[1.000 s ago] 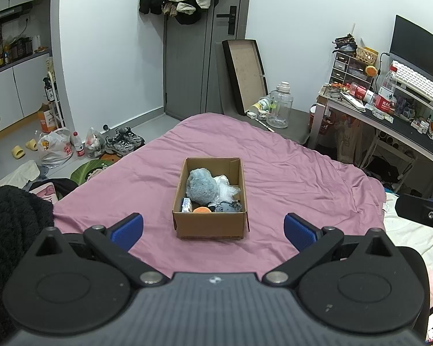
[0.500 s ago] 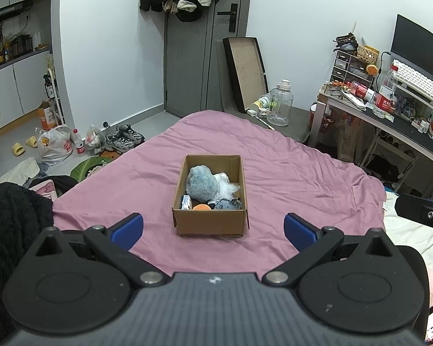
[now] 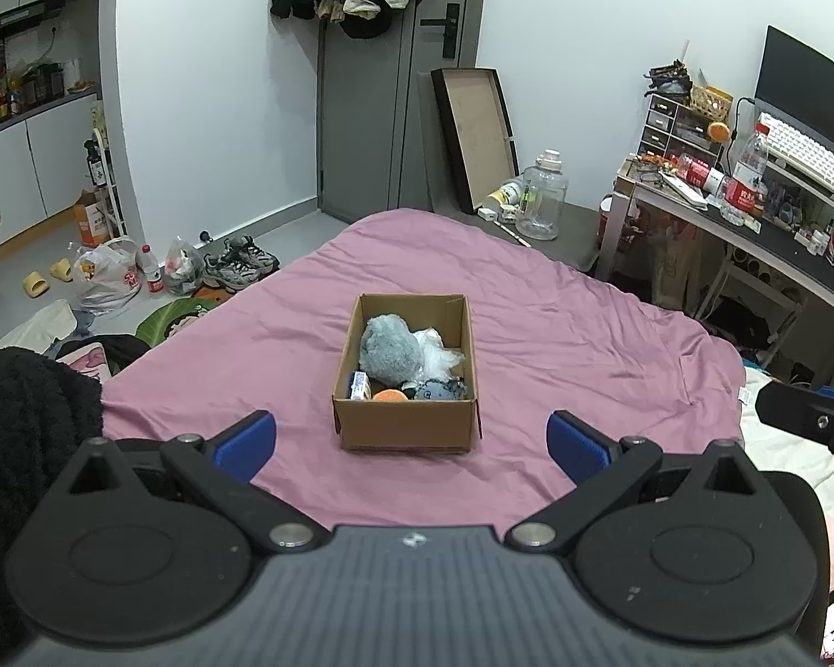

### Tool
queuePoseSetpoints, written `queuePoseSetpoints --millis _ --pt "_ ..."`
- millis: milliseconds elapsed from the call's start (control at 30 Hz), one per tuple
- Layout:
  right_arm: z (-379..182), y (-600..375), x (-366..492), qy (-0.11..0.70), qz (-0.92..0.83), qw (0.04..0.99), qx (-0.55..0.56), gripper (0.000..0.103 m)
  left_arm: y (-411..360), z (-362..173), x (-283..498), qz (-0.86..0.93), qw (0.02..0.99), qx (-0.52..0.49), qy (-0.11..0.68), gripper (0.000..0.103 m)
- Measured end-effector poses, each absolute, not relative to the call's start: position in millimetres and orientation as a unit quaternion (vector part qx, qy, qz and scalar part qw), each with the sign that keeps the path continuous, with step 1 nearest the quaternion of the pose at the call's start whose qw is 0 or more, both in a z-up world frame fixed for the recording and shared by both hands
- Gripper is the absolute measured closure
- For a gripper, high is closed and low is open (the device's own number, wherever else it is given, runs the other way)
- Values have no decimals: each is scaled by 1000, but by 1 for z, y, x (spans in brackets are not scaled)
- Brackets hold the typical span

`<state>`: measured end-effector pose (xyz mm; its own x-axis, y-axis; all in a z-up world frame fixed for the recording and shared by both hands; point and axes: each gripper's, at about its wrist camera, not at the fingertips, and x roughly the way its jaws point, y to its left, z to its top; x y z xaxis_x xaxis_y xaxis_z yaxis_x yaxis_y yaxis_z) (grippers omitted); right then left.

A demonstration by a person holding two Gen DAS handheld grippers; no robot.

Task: Organize soft objects

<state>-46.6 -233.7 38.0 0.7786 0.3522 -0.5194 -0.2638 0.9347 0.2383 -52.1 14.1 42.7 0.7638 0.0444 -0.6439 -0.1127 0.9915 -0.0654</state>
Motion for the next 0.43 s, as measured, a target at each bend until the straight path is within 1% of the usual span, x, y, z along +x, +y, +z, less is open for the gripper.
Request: queuePoseSetpoints --millis 167,433 --pt "34 -237 -44 292 169 937 87 0 13 44 -55 37 947 -43 317 0" --pt "17 -231 -33 306 170 932 94 0 20 31 -44 28 945 -54 322 0"
